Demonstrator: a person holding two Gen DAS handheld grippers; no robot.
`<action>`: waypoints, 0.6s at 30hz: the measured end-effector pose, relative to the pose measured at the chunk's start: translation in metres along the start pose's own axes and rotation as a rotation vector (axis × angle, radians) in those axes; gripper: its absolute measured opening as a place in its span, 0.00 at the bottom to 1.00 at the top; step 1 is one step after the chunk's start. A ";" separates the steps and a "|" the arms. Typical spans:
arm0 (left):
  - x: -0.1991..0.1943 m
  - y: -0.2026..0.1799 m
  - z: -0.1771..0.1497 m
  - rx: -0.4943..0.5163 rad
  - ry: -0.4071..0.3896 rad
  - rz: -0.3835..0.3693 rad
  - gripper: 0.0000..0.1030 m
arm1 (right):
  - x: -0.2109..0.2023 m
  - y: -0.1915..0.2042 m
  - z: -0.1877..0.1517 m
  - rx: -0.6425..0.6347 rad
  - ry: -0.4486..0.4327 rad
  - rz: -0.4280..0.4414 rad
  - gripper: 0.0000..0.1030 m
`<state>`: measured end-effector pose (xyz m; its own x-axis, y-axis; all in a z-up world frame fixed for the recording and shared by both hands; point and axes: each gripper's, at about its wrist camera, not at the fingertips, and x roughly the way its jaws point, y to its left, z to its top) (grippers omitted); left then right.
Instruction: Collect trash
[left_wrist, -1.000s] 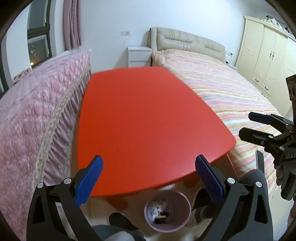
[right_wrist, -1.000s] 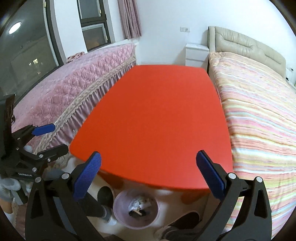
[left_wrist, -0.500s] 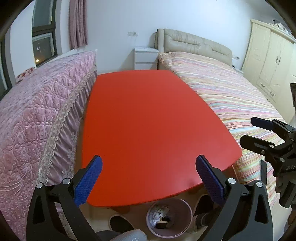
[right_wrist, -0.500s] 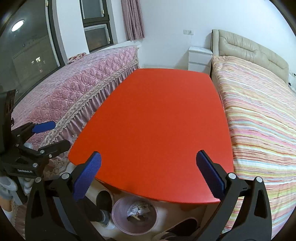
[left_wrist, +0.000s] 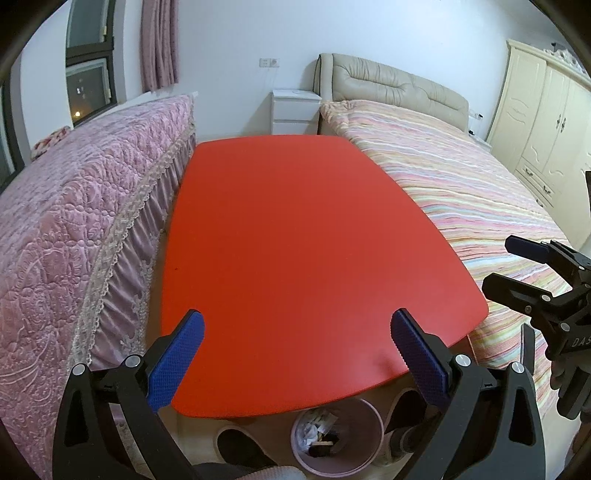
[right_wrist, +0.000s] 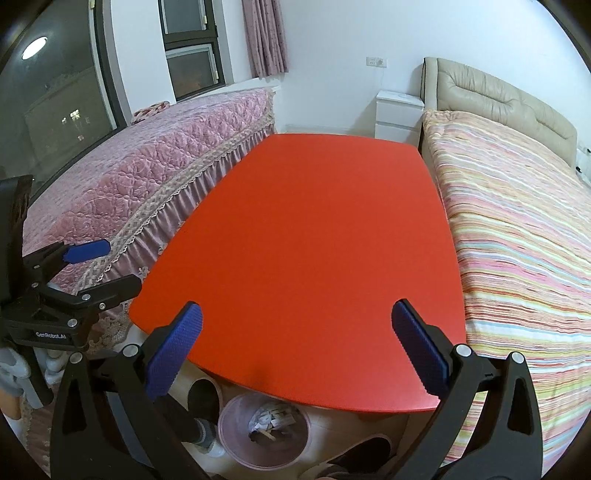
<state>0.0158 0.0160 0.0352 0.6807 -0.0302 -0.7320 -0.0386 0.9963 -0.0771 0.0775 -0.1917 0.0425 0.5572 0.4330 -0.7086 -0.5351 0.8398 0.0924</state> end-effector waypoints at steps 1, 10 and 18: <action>0.000 0.000 0.000 -0.001 -0.001 0.000 0.94 | 0.000 0.000 0.000 -0.001 0.000 0.000 0.97; 0.002 0.001 0.000 0.001 0.001 -0.002 0.94 | 0.000 0.001 0.001 -0.005 0.002 -0.011 0.97; 0.001 -0.001 0.000 0.010 -0.005 -0.004 0.94 | 0.001 0.000 0.001 -0.003 0.003 -0.014 0.97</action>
<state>0.0165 0.0150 0.0344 0.6848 -0.0342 -0.7280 -0.0285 0.9969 -0.0736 0.0790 -0.1912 0.0421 0.5627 0.4199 -0.7121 -0.5293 0.8447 0.0798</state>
